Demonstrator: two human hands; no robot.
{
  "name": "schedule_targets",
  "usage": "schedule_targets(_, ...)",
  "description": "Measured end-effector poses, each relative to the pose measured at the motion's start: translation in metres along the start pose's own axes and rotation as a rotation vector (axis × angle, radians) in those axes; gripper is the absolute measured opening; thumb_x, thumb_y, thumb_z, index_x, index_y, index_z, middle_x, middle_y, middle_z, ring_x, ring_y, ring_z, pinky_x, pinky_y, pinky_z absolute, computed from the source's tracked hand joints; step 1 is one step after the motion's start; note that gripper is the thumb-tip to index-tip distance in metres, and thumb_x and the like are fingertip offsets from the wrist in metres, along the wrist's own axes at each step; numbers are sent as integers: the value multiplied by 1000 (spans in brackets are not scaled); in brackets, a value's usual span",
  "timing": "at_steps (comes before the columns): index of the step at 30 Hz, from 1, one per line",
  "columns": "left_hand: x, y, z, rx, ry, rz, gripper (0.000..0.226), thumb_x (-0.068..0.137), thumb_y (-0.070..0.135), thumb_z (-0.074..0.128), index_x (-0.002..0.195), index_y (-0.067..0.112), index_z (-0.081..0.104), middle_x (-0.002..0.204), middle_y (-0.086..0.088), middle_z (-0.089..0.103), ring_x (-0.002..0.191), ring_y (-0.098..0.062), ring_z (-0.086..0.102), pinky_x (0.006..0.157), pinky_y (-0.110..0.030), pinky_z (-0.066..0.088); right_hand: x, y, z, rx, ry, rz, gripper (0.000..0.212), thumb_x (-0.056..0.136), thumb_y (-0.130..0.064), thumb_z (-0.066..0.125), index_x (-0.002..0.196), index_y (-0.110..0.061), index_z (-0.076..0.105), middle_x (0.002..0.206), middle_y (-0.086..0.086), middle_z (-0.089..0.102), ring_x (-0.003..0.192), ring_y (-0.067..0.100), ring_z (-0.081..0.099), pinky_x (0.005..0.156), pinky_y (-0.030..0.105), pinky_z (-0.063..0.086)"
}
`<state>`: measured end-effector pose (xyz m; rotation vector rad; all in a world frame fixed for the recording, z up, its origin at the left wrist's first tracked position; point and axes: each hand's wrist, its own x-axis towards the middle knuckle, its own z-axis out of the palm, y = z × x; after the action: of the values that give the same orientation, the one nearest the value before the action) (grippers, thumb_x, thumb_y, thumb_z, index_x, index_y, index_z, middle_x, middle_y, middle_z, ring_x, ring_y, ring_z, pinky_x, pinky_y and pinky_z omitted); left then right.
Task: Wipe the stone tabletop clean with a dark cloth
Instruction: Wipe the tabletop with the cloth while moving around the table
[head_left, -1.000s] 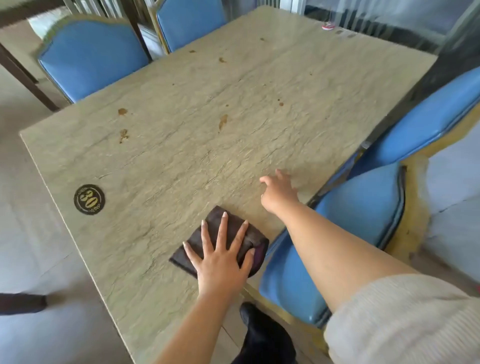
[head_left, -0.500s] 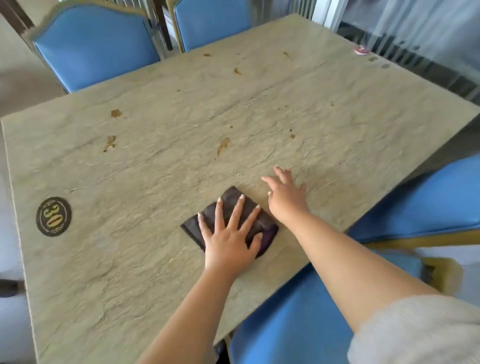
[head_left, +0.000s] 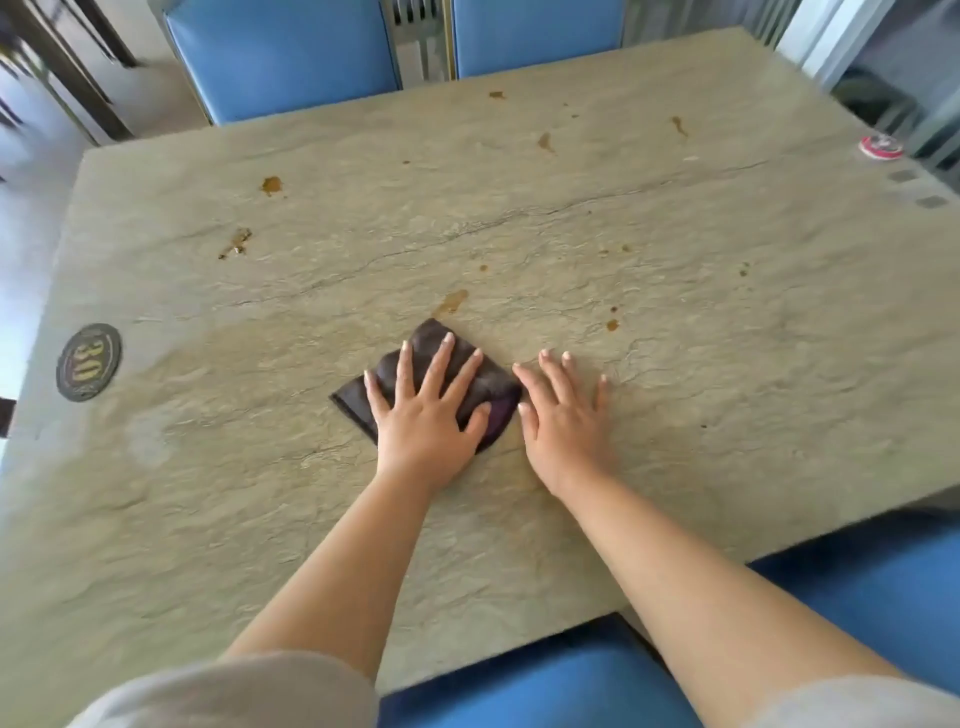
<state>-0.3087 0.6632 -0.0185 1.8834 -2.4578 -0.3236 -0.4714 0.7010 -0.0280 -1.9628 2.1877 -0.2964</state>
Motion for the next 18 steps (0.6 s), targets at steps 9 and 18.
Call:
schedule_targets(9, -9, -2, 3, 18, 10, -231, 62, 87, 72, 22, 145, 60, 3, 162, 20, -3, 150, -23, -12, 111, -70, -4, 4, 63, -21, 7, 160, -61, 39, 91, -24, 50, 130, -23, 53, 133, 4, 53, 126, 25, 46, 101, 42, 37)
schedule_targets(18, 12, 73, 10, 0, 18, 34, 63, 89, 66, 26, 148, 54, 7, 161, 22, 1, 150, -18, -7, 113, -67, -2, 14, 69, -7, 88, 173, -75, 44, 85, -11, 41, 126, -15, 55, 138, 8, 49, 136, 27, 38, 114, 51, 25)
